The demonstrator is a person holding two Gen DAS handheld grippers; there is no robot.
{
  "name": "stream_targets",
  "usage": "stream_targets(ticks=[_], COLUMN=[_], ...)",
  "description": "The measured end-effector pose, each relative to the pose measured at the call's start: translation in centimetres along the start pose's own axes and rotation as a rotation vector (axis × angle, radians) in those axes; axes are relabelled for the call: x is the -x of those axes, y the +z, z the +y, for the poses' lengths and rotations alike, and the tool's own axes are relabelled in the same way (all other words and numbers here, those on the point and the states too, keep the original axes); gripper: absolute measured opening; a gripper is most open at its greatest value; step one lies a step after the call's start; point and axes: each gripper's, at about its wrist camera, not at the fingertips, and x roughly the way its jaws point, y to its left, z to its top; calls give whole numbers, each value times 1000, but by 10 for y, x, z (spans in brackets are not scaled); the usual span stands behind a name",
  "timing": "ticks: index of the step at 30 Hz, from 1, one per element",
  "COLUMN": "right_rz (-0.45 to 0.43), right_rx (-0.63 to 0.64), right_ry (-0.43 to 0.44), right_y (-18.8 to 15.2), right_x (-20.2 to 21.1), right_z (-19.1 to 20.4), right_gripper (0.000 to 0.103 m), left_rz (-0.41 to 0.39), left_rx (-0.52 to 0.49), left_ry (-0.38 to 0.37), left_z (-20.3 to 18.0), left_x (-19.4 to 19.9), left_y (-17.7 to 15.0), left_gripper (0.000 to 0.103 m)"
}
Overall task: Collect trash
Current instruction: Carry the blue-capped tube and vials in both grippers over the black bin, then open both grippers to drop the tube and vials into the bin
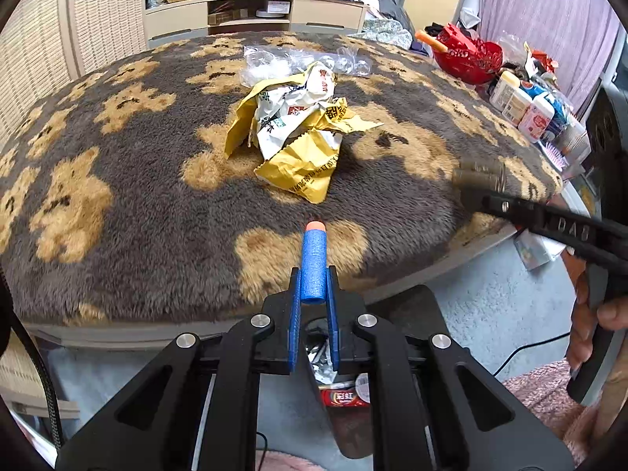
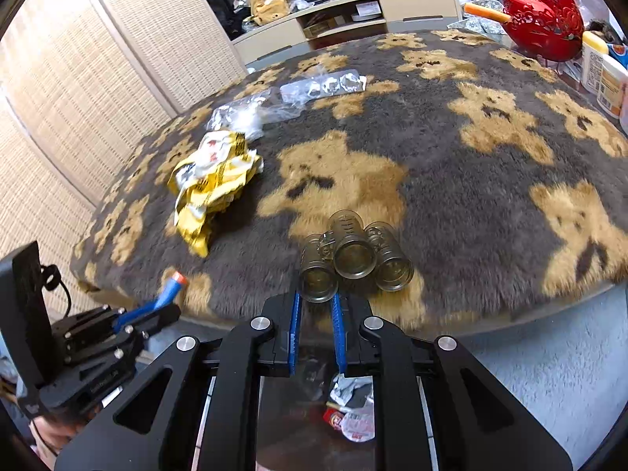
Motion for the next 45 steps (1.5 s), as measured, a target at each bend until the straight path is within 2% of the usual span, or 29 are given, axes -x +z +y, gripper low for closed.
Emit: stream_targets(ticks=[9,17,30,39,41,42,43,44,45], right_rz=[34,132,282,282,282,283,283,274,264], right_rx=[15,24,-38,-51,-53,-56,-60,-67,-73], right_ry=[0,-27,-35,-16,-23,-27,-32,-40,-44], right_y=[-65,-113,-139,-137,-136,-135,-135,-134,-133], right_x=[14,1,-43,-47,-47,-48,-48,-47,-45], right_z=[-7,-10,-29,-27,-26,-26,-26,-27,-28], right_gripper=[16,15,16,18,19,23,32,54,63], left_rz=[-5,90,276,269,267,268,264,255,252], left_rx=[44,71,100,98,104,111,118,118,117], left_ry=[-37,-68,-86,-86,-80,-72,-68,-63,-57], left_z=[-17,-34,-47,-50,-48,-46,-44,-43,-42], left_x=[16,-13,-69,-71,-69,-68,-66,-63,-61], left_y=[-42,-92,-138,-135,-134,-133,-133,-132,-131], left_gripper=[11,11,11,11,17,40,50,50,50])
